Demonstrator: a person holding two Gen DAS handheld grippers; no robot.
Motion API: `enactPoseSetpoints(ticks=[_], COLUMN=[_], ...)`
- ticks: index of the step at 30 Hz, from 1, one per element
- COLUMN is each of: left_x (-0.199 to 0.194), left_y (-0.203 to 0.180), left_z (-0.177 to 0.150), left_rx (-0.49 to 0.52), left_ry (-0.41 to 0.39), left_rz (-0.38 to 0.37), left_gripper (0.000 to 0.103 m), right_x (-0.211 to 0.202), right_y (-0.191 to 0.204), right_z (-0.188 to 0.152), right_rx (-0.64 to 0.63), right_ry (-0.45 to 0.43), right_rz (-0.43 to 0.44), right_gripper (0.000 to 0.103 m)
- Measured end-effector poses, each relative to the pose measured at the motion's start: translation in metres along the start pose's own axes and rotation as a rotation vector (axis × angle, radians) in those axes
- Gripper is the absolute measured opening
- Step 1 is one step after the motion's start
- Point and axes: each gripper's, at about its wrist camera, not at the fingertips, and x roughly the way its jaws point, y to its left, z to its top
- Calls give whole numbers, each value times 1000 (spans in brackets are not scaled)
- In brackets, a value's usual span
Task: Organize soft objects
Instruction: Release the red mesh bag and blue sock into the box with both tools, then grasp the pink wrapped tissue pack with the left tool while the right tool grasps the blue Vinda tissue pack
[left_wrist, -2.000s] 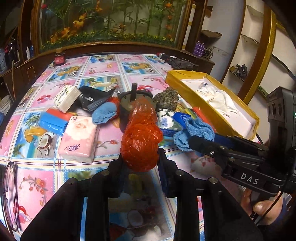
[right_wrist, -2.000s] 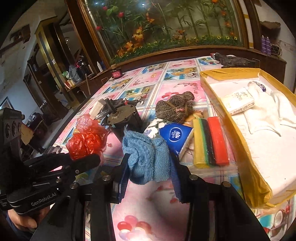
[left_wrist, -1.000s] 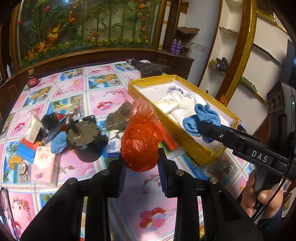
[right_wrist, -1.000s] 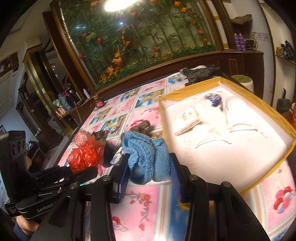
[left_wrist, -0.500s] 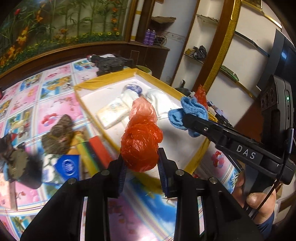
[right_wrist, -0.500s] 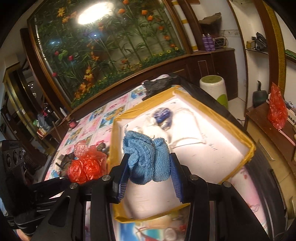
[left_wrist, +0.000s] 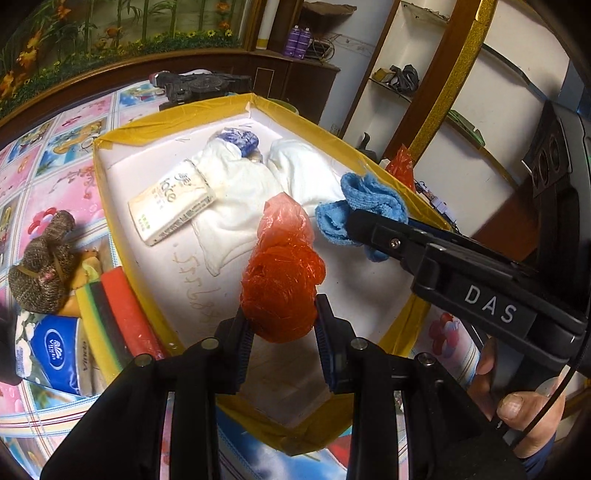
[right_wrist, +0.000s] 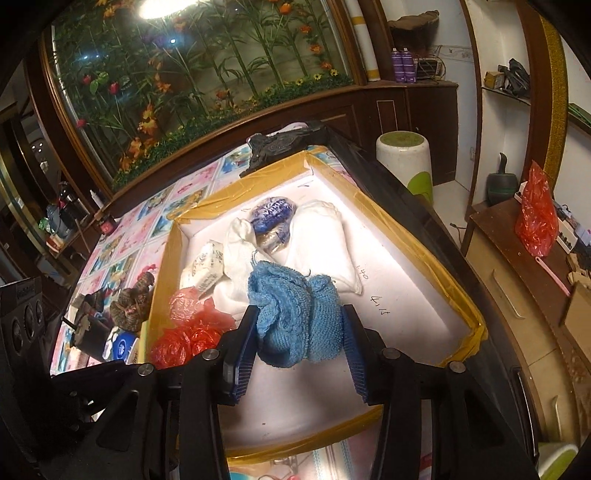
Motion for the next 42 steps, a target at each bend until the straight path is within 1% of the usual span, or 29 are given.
enactPoseSetpoints(ticks=[3, 5, 6, 7, 8, 10, 12, 14, 15, 16, 19, 24, 30, 37, 42], left_x=[3, 4, 5, 5, 6, 5, 4, 2, 0, -2, -7, -23, -42, -64, -84], left_y=[-3, -3, -3, -4, -4, -5, -6, -6, -6, -6, -3, 3, 10, 23, 41], left_z=[-1, -1, -1, -1, -1, -1, -1, 0, 0, 0, 1, -2, -7, -18, -29], left_rx=[-3, -7, -6, -2, 4, 11, 10, 8, 11, 11, -3, -17, -19, -27, -41], left_ry=[8, 6, 9, 14, 16, 15, 15, 9, 0, -6, -10, -39, -68, -96, -129], left_rz=[9, 10, 12, 16, 17, 15, 1, -10, -6, -4, -13, -22, -35, -44, -28], left_gripper=[28, 30, 30, 31, 32, 36, 42, 51, 58, 62, 63, 63, 63, 64, 64], right_x=[5, 10, 11, 11, 10, 9, 6, 3, 1, -2, -8, -23, -41, -51, -48], right_y=[3, -4, -5, -7, -7, -7, -7, -8, -10, -11, -16, -20, -15, 9, 34], right_z=[7, 14, 15, 17, 18, 17, 17, 13, 7, 4, -2, -7, -16, -25, -31], right_rx=[-8, -11, -13, -13, -14, -22, -19, -17, -18, -19, -9, 10, 18, -10, -48], right_ry=[18, 20, 21, 17, 10, -7, -17, -28, -34, -42, -55, -80, -114, -125, -115], right_rz=[-3, -2, -6, -11, -16, -23, -15, -14, -15, -14, -6, 10, 34, 60, 89], right_gripper=[46, 61, 79, 94, 97, 96, 96, 96, 96, 96, 96, 96, 96, 96, 96])
